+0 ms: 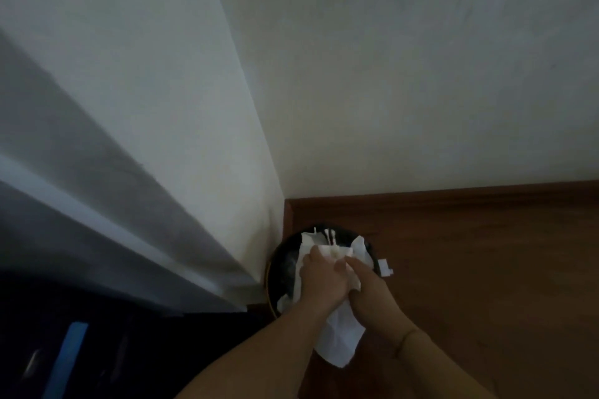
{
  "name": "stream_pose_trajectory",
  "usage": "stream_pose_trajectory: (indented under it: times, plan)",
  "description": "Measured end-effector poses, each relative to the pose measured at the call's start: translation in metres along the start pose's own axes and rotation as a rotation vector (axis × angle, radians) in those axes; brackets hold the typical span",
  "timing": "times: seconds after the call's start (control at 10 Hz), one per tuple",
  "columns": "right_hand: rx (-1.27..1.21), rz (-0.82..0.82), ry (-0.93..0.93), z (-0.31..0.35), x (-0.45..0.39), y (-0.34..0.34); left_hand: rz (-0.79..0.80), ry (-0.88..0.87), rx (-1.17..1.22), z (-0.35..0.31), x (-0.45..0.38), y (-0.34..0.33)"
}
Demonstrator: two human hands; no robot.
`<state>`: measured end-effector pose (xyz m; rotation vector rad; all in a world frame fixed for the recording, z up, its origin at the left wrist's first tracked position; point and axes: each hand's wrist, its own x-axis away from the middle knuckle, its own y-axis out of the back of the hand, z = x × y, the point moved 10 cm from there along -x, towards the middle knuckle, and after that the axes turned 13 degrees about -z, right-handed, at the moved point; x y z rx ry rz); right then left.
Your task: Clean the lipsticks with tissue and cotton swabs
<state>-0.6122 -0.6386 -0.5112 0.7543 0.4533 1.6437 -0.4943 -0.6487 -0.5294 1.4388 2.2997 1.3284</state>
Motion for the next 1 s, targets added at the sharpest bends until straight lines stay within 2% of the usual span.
stream_pose_trajectory:
  times: [0.1,0.2,0.3,0.4,0.5,0.6,0.7,0.8,0.9,1.0]
  plan:
    - [0.039,0.040,-0.057,0.000,-0.002,0.000,-0.061,-0.145,-0.020,-0.004,0.003,0.012]
    - [0.080,0.049,-0.072,-0.002,-0.002,0.001,-0.161,-0.335,-0.173,-0.012,0.006,0.031]
    - [0.005,-0.048,-0.165,-0.016,-0.002,0.002,-0.143,-0.328,-0.050,-0.006,0.007,0.033]
    - [-0.103,-0.165,-0.265,-0.030,0.006,0.013,-0.026,-0.340,0.002,-0.003,0.011,0.027]
    - [-0.095,-0.236,-0.337,-0.043,0.020,0.019,0.015,-0.421,0.054,-0.007,0.022,0.032]
    - [-0.074,-0.287,-0.335,-0.051,0.035,0.025,-0.009,-0.565,0.049,-0.016,0.035,0.035]
    - [-0.086,-0.292,-0.307,-0.043,0.051,0.033,0.043,-0.656,-0.018,-0.014,0.054,0.033]
    - [-0.058,-0.218,-0.238,-0.031,0.057,0.026,0.015,-0.579,-0.003,-0.004,0.061,0.047]
    - [-0.097,-0.176,-0.281,-0.021,0.060,0.022,0.028,-0.476,0.042,0.005,0.070,0.064]
    - [-0.118,-0.213,-0.304,-0.005,0.062,0.038,0.040,-0.421,0.117,0.009,0.082,0.079]
